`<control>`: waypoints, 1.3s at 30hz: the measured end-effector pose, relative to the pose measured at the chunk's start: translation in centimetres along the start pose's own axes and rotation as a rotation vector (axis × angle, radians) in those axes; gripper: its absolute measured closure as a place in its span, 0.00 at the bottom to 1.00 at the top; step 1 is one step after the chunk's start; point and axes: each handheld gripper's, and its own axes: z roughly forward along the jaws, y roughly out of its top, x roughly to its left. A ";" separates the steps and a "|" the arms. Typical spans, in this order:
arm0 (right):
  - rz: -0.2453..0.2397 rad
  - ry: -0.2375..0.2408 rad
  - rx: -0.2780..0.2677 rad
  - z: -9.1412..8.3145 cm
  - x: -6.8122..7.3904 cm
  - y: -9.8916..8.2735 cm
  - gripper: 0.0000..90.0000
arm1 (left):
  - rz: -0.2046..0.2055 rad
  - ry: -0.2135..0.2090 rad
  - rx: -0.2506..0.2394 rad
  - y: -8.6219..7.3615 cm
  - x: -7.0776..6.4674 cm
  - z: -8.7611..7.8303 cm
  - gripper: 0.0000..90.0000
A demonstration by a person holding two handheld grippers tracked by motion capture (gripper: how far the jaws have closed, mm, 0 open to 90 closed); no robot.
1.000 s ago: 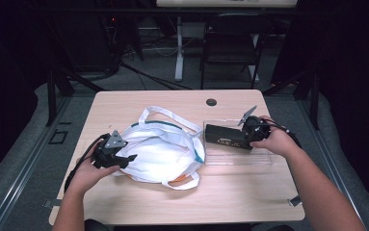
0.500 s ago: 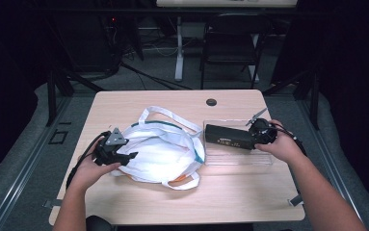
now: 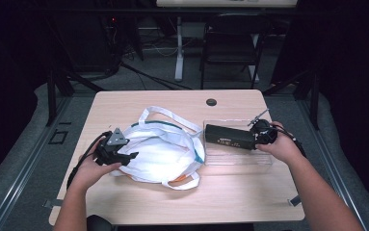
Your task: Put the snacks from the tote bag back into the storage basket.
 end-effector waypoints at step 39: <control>0.038 -0.008 0.009 2.0 -1.2 1.8 0.55 | 0.001 0.021 0.026 -1.1 -0.4 -0.7 0.44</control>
